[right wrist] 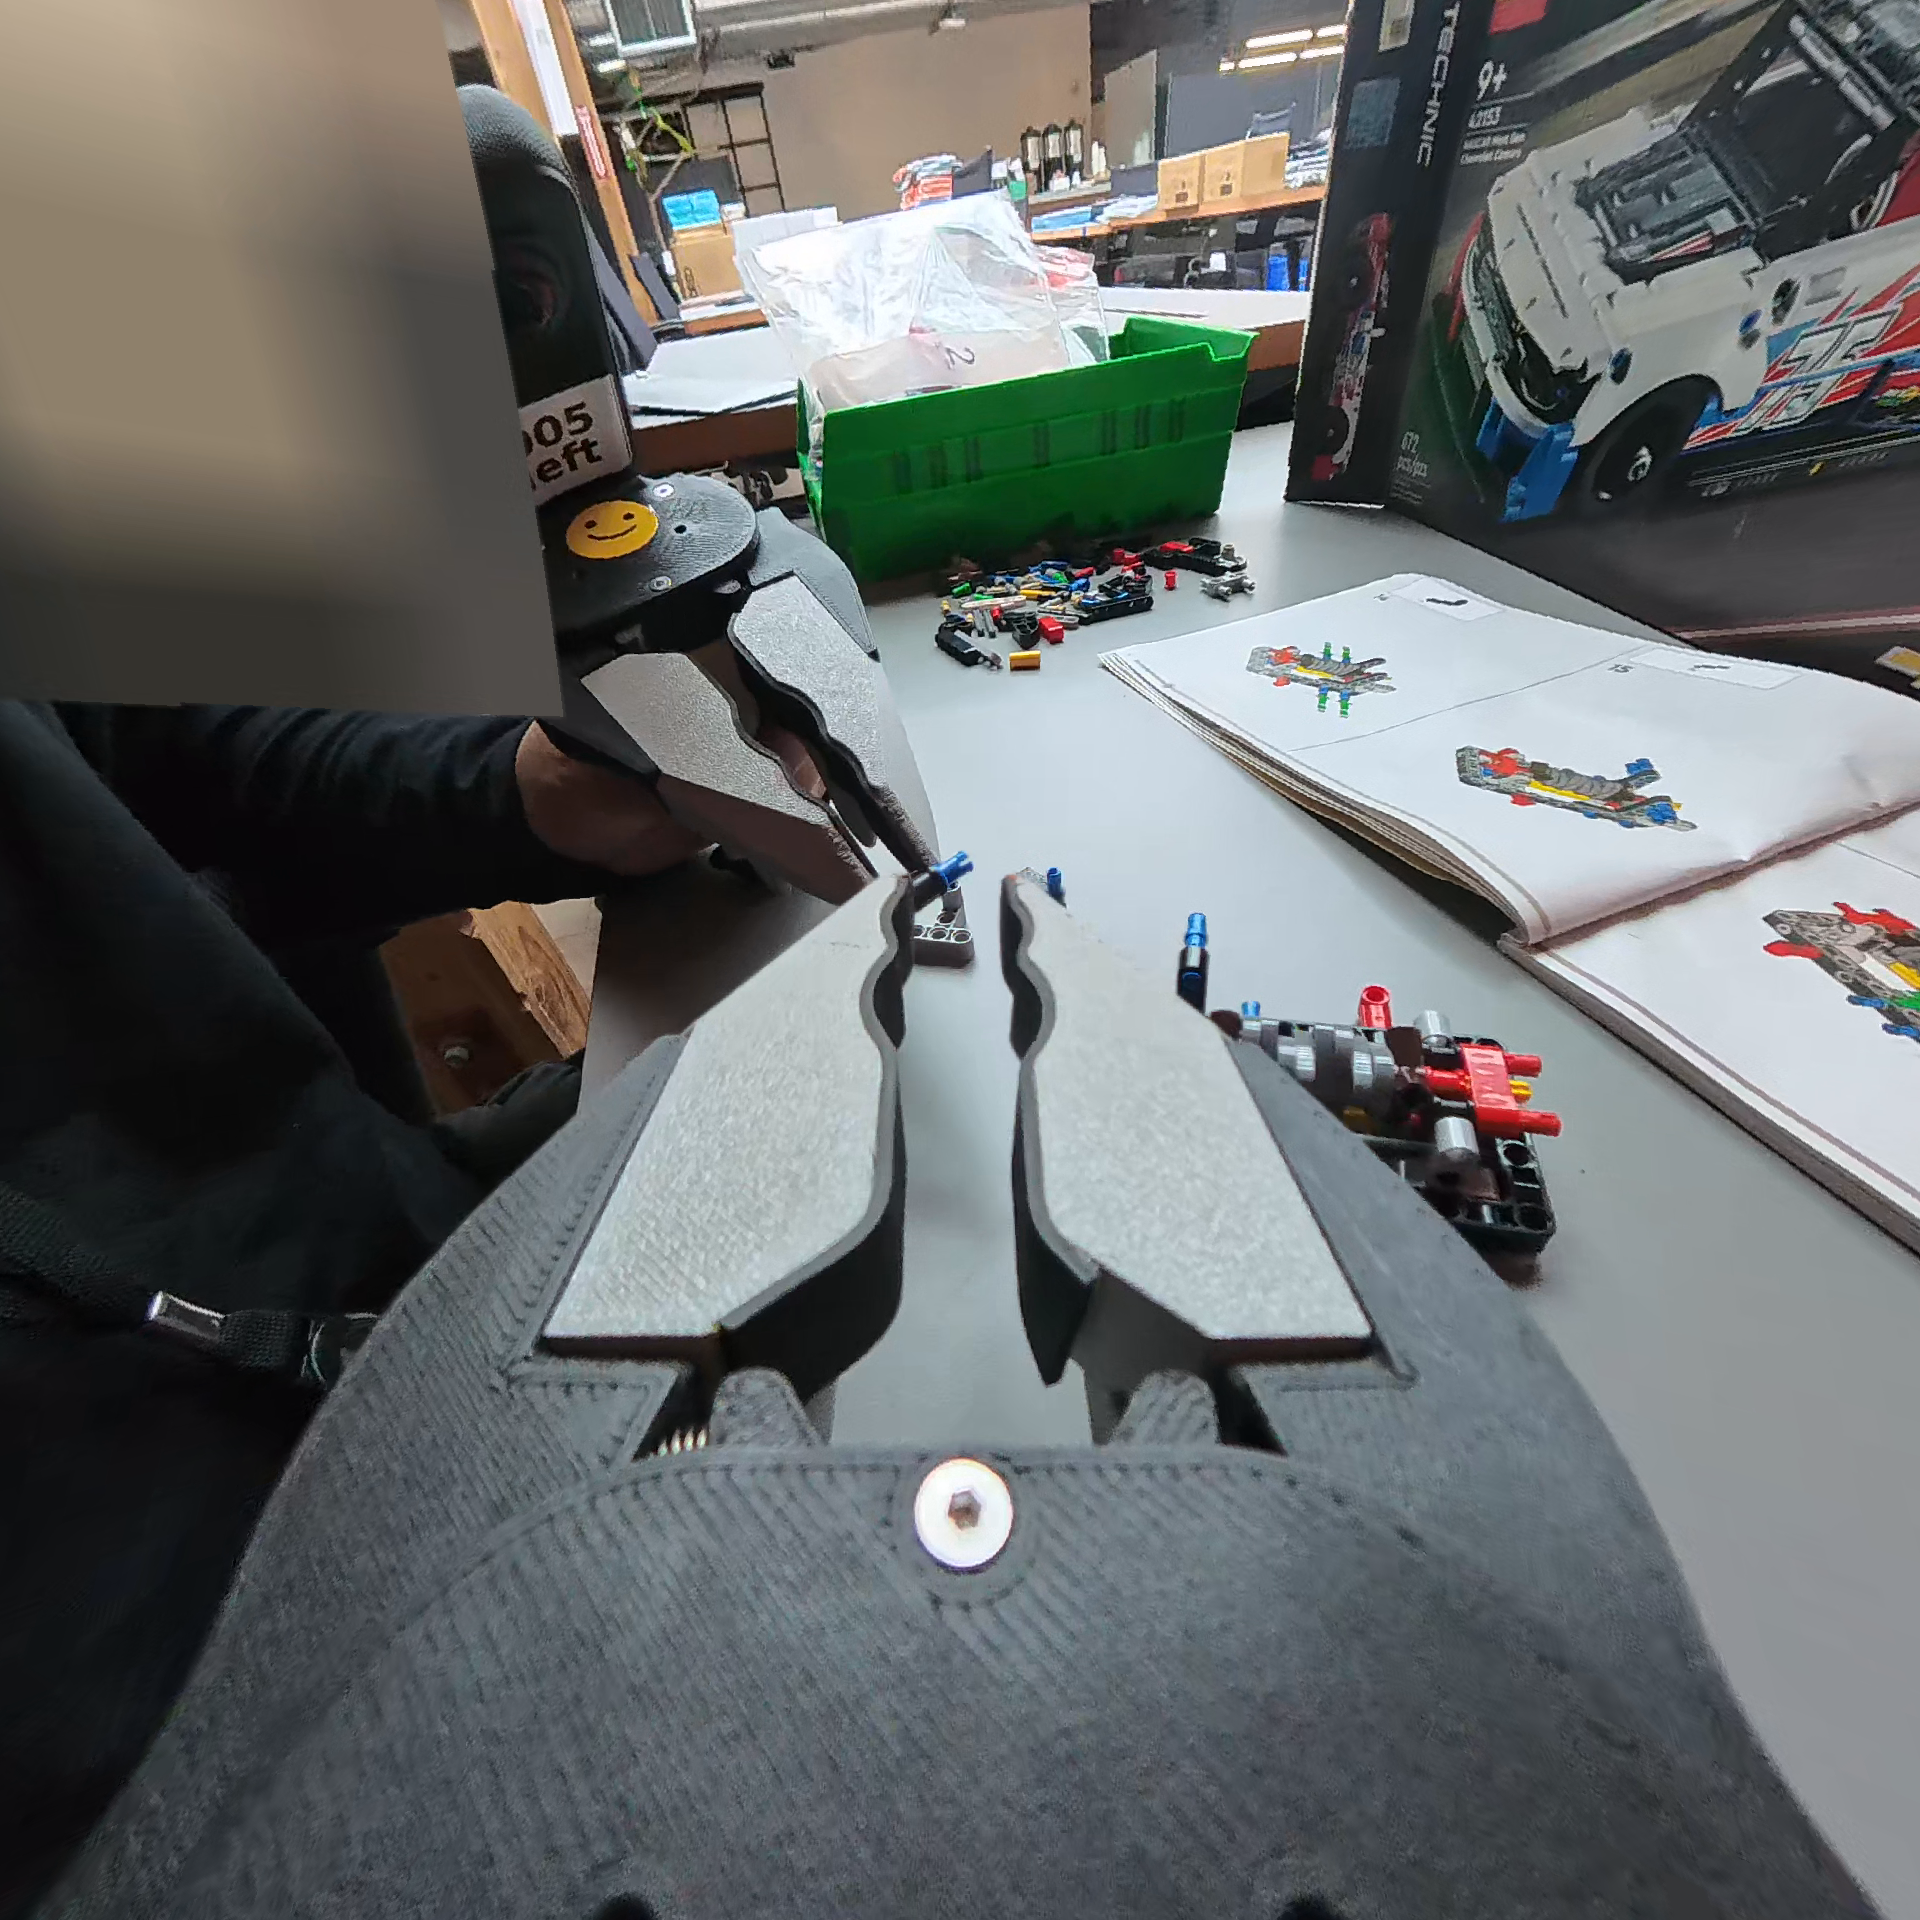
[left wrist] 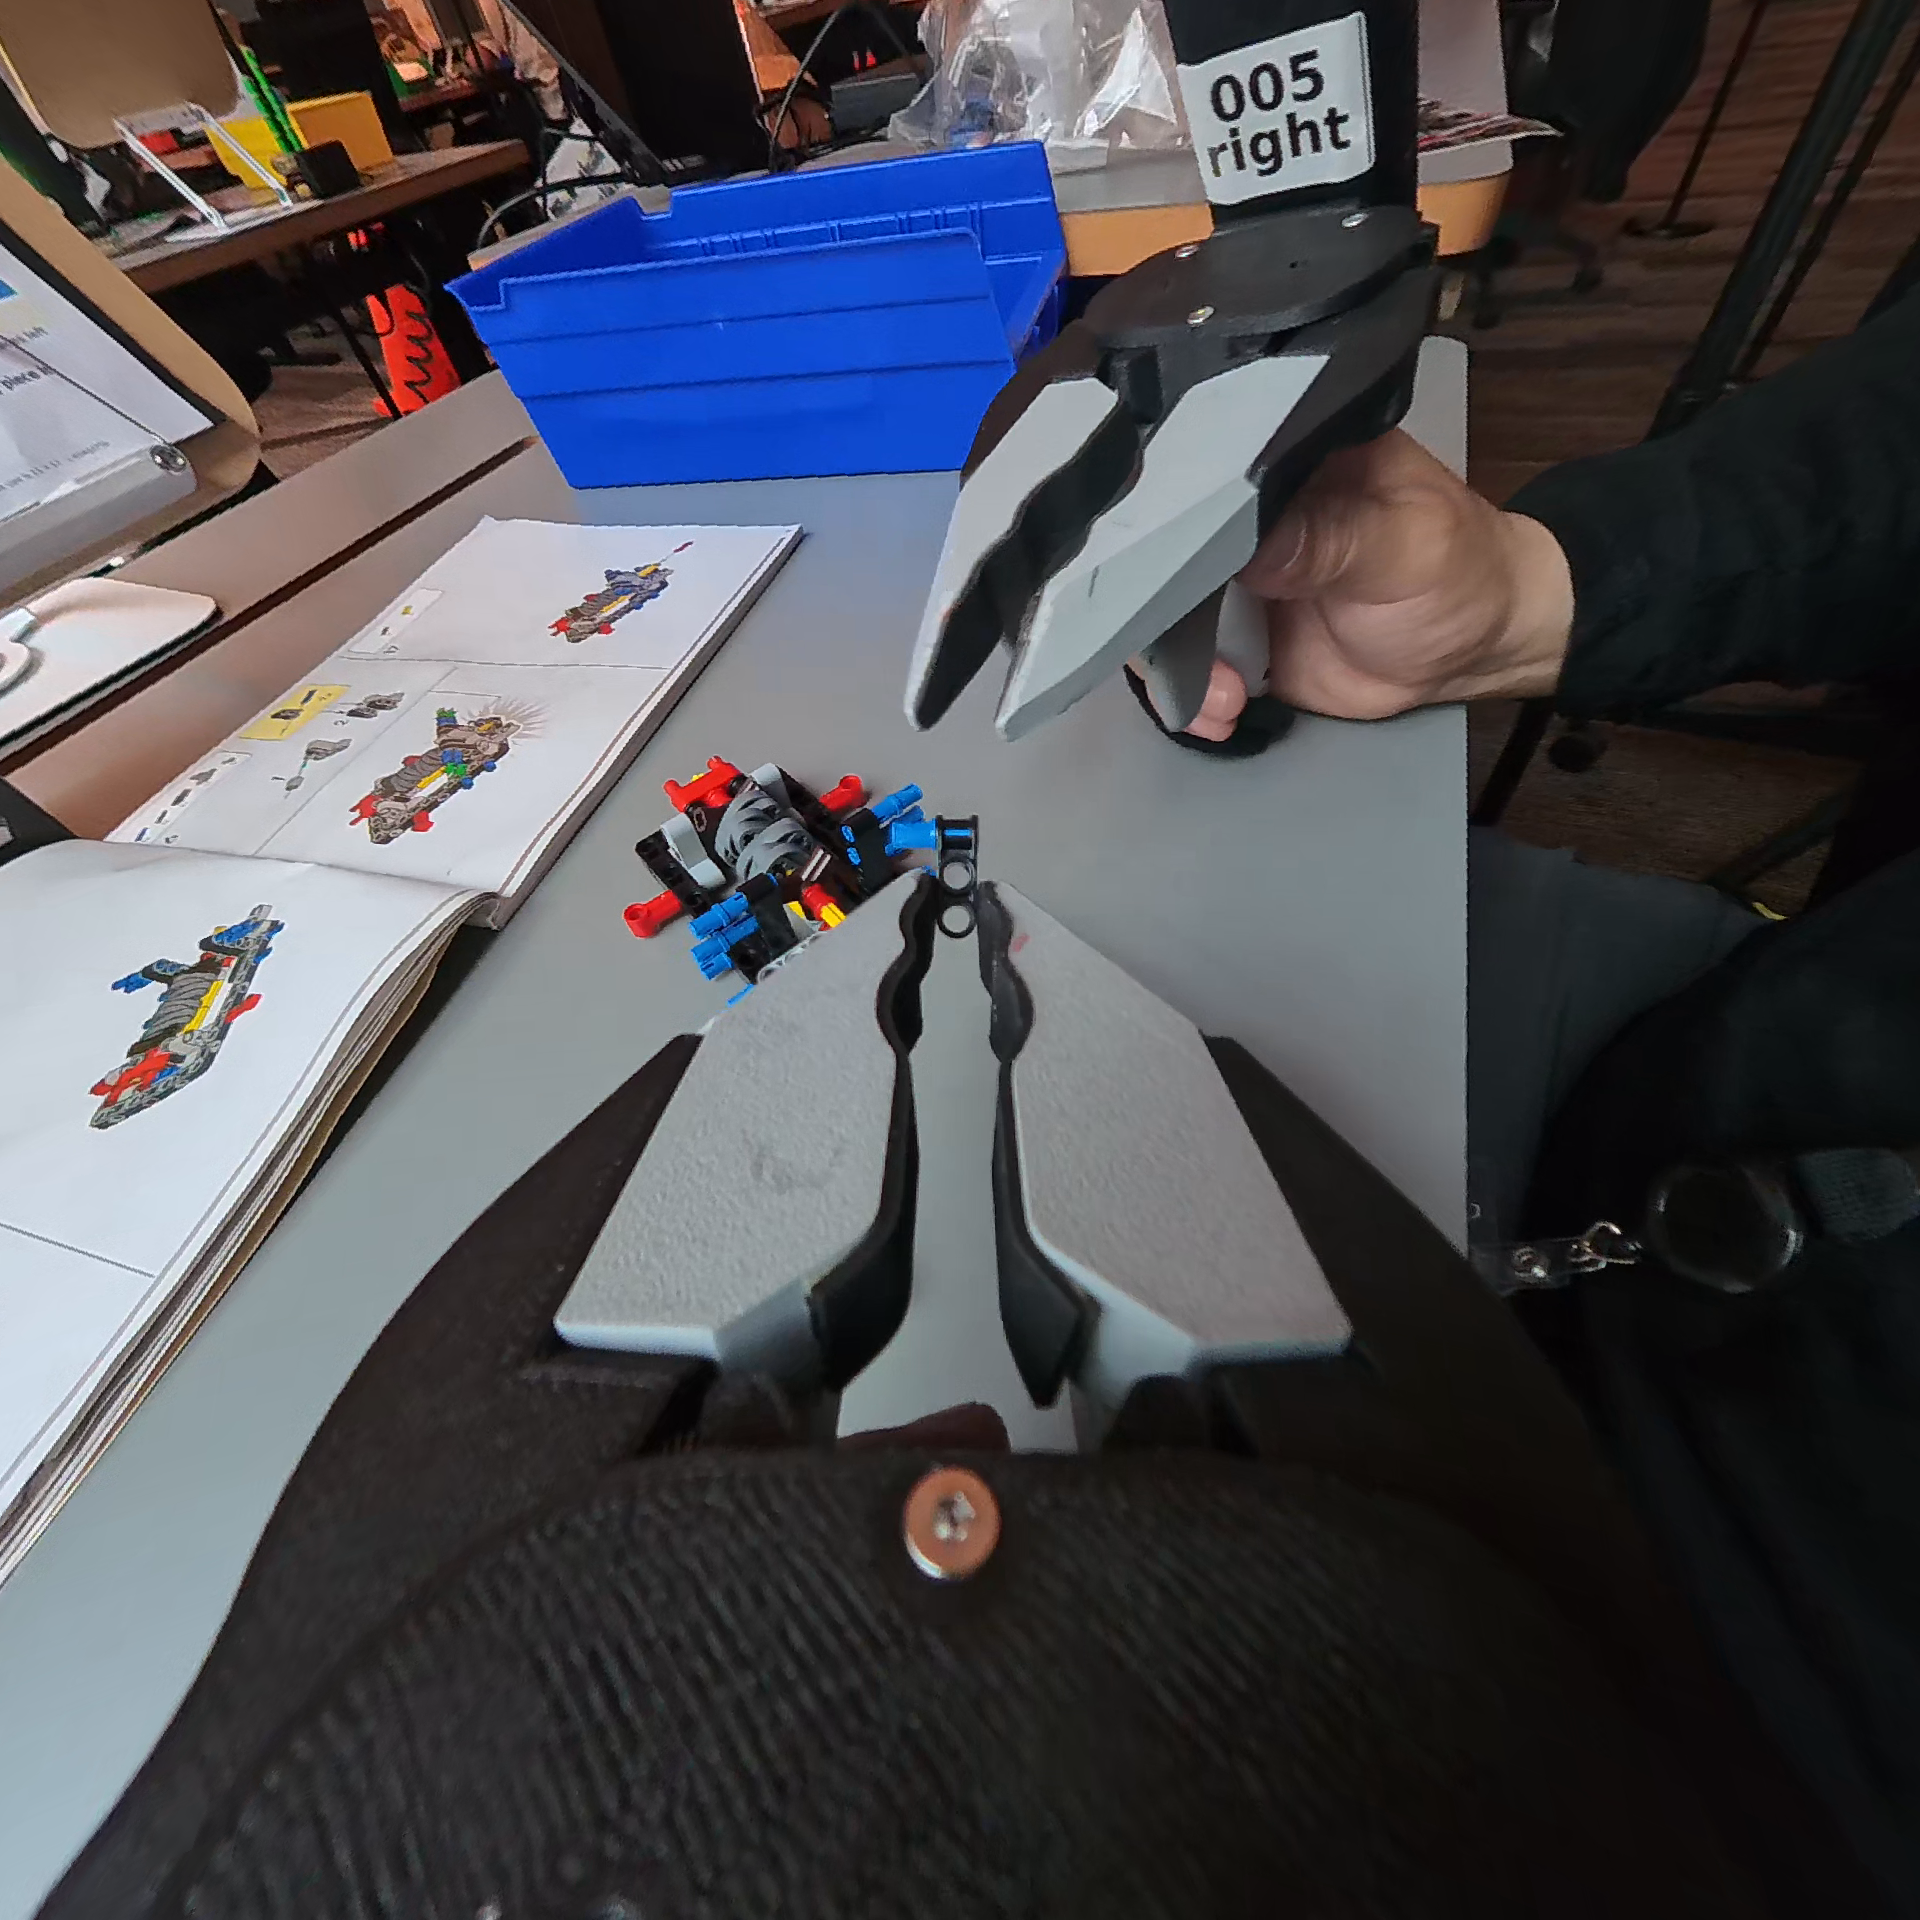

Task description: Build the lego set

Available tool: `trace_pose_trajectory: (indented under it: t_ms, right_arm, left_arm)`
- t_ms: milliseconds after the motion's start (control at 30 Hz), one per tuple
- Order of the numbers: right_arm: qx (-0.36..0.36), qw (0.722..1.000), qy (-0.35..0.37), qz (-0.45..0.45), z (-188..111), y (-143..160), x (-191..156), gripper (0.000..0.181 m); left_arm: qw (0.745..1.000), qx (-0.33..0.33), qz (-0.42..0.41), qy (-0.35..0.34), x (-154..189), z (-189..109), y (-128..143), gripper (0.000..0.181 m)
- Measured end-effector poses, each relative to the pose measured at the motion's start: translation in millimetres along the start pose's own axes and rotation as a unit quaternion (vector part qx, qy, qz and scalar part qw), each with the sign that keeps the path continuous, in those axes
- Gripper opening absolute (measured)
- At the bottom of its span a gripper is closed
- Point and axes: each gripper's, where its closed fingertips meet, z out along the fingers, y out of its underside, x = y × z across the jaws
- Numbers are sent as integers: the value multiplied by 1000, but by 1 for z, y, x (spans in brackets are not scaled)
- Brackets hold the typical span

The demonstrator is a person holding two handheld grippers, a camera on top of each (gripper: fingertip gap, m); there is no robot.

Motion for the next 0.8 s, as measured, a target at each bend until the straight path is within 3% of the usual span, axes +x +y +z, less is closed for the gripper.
trace_pose_trajectory:
  t_ms: [800]
  right_arm:
    - [-31, 999, -38, 9, 8, 8, -14, 5]
  left_arm:
    - [997, 4, 64, -35, 3, 3, -6, 5]
